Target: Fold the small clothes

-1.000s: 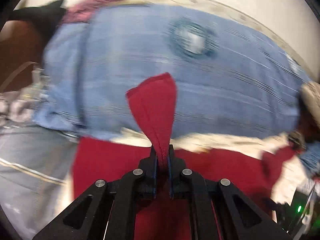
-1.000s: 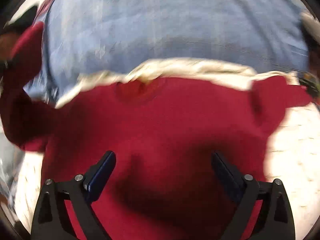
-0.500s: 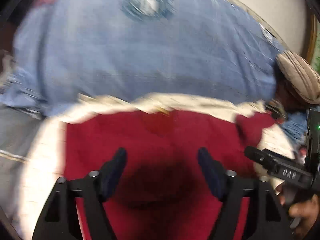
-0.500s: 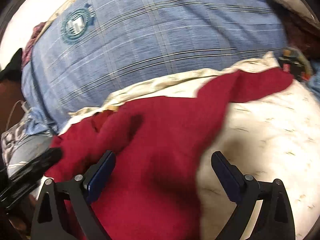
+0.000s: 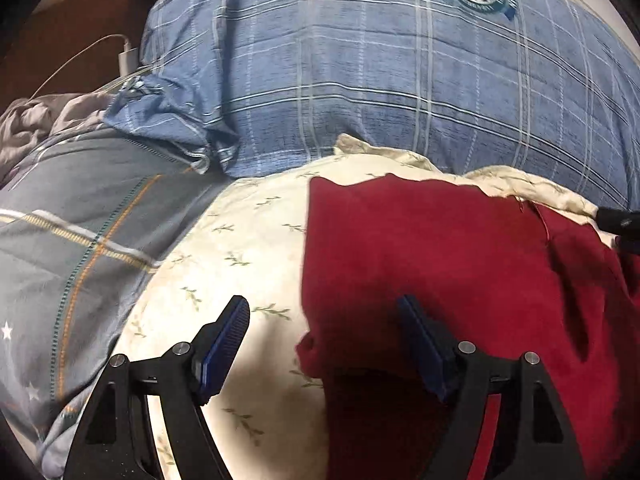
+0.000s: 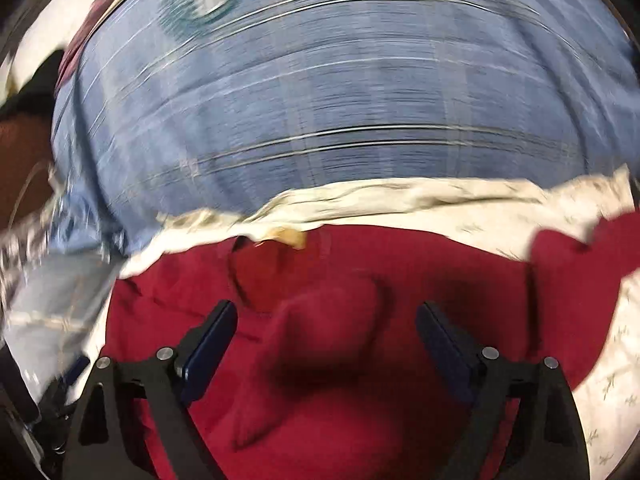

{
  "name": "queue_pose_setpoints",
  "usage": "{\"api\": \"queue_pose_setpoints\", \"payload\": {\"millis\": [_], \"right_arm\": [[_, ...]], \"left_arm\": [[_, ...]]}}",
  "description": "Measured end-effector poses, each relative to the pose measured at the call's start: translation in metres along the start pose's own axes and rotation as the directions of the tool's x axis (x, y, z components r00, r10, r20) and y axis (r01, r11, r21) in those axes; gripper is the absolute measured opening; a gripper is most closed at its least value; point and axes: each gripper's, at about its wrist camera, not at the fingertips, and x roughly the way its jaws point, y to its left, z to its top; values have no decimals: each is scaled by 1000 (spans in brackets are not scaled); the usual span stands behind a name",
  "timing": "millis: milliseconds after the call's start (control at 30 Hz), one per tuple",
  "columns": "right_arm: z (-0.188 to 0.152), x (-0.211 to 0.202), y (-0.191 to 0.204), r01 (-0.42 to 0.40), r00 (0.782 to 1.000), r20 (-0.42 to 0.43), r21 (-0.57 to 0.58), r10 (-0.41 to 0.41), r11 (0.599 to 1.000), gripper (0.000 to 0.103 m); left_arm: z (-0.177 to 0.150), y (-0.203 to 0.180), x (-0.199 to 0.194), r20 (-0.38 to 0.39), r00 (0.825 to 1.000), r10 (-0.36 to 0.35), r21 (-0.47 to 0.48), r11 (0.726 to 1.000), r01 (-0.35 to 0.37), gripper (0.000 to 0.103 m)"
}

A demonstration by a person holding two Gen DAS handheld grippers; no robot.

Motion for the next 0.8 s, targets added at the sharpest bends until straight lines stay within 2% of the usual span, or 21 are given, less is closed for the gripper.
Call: {"api": "queue_pose_setpoints", "payload": {"millis": [67,133,167,300,333,400,533,600,667,767,800], "right_arm": [[-10,18,27,97,994,-38,-151,-104,984,90],[-22,29,36,207,974,-40,-254,-224,945,79],[-30,27,28,250,962,-43,-254,-269,934,74],[-54,-21,-41,298,953,-31,-67,-301,952,77],[-57,-30,-53,294,955,-29,-37,-295,955,77],[-62,-57,-87,220,976,-17,70,-219,973,78],[-60,-70,-100,107,994,-4,121,-107,987,80],[-56,-61,-96,65,998,-7,109,-64,992,80],[-51,-47,-80,47,999,3,39,-47,998,80],[-48,-19,-63,87,994,-56,-76,-91,993,76],[-49,-14,-60,90,993,-73,-93,-97,992,69]], "left_arm": [[-4,-2,5,-12,1000,-6,15,1000,6,76],[-7,-1,0,-5,1000,5,38,999,-5,76],[-7,-3,0,-3,1000,6,46,999,-6,76],[-8,2,-7,12,1000,1,33,999,-1,76],[-8,2,-7,9,1000,-4,28,1000,4,76],[-8,3,-8,7,1000,-13,19,1000,13,76],[-8,4,-14,21,1000,-20,17,1000,20,76],[-7,9,-21,45,999,-16,5,1000,16,76],[-5,19,-26,71,997,-7,-23,1000,8,76],[-4,33,-23,70,998,8,-70,998,-3,76],[-3,39,-19,60,998,20,-84,996,-15,76]]}}
